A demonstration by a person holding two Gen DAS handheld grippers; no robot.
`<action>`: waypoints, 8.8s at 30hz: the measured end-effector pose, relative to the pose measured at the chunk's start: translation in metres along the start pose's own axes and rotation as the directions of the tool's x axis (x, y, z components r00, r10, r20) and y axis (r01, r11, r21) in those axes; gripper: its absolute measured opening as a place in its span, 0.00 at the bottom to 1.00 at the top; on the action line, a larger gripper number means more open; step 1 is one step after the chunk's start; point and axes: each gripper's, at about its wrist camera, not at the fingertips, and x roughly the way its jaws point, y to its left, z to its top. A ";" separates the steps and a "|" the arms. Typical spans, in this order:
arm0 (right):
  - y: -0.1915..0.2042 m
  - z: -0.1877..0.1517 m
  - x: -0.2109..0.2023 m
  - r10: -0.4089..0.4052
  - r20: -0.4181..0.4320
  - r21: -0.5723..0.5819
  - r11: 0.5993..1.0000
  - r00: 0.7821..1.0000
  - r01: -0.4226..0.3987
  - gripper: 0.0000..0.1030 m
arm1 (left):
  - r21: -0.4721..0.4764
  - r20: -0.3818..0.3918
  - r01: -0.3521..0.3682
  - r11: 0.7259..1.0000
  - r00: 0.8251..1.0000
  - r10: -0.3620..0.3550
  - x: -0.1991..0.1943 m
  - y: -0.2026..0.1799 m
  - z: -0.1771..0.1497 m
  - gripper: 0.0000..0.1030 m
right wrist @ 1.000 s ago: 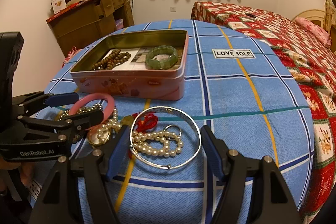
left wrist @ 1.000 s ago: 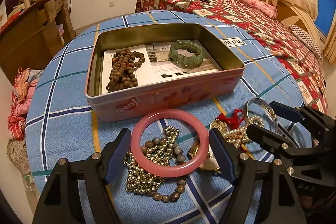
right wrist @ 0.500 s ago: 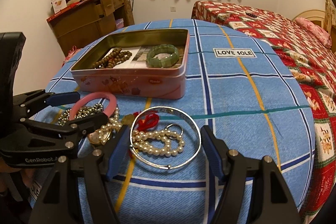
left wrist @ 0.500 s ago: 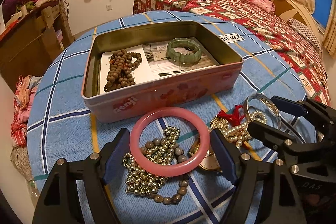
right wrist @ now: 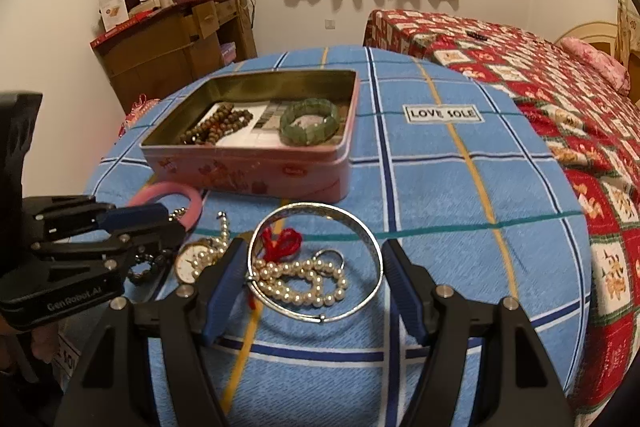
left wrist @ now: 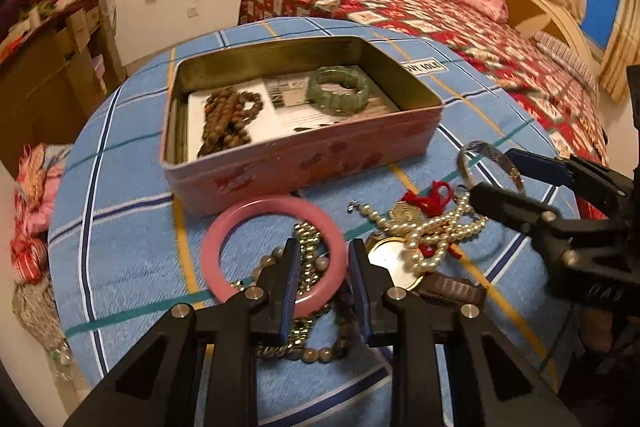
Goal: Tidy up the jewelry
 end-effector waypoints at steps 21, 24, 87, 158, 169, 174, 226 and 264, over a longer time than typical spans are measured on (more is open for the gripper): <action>0.004 -0.002 0.003 0.006 -0.005 -0.010 1.000 1.000 -0.007 0.69 | 0.128 0.009 -0.074 0.989 0.997 0.074 -0.002 -0.013 -0.005 0.15; 0.003 0.000 0.001 0.005 0.002 -0.009 1.000 1.000 -0.005 0.69 | 0.108 0.049 -0.068 0.992 0.997 0.063 -0.014 -0.010 0.000 0.10; 0.007 0.041 0.018 -0.021 0.029 -0.083 0.996 0.999 0.023 0.76 | -0.101 0.141 -0.128 0.987 0.980 0.142 -0.031 0.048 0.027 0.72; 0.004 0.020 -0.043 0.092 0.115 -0.038 0.995 0.989 -0.088 0.07 | -0.054 0.227 -0.025 0.998 0.973 0.036 -0.090 0.015 -0.001 0.13; -0.003 0.022 -0.043 0.092 0.122 -0.023 0.996 0.988 -0.090 0.07 | -0.056 0.228 -0.019 0.998 0.973 0.031 -0.092 0.017 0.002 0.13; 0.000 0.027 -0.046 0.096 0.134 -0.038 0.995 0.986 -0.092 0.07 | -0.049 0.237 -0.022 0.999 0.971 0.033 -0.095 0.017 0.006 0.13; -0.023 0.014 0.000 0.033 -0.064 -0.055 0.998 0.997 -0.037 0.44 | -0.052 0.227 -0.051 0.997 0.972 0.062 -0.071 0.019 0.035 0.13; 0.010 0.109 0.019 0.122 0.103 -0.123 0.986 0.987 -0.109 0.15 | 0.022 0.238 -0.131 0.991 0.963 0.122 -0.035 0.036 0.115 0.13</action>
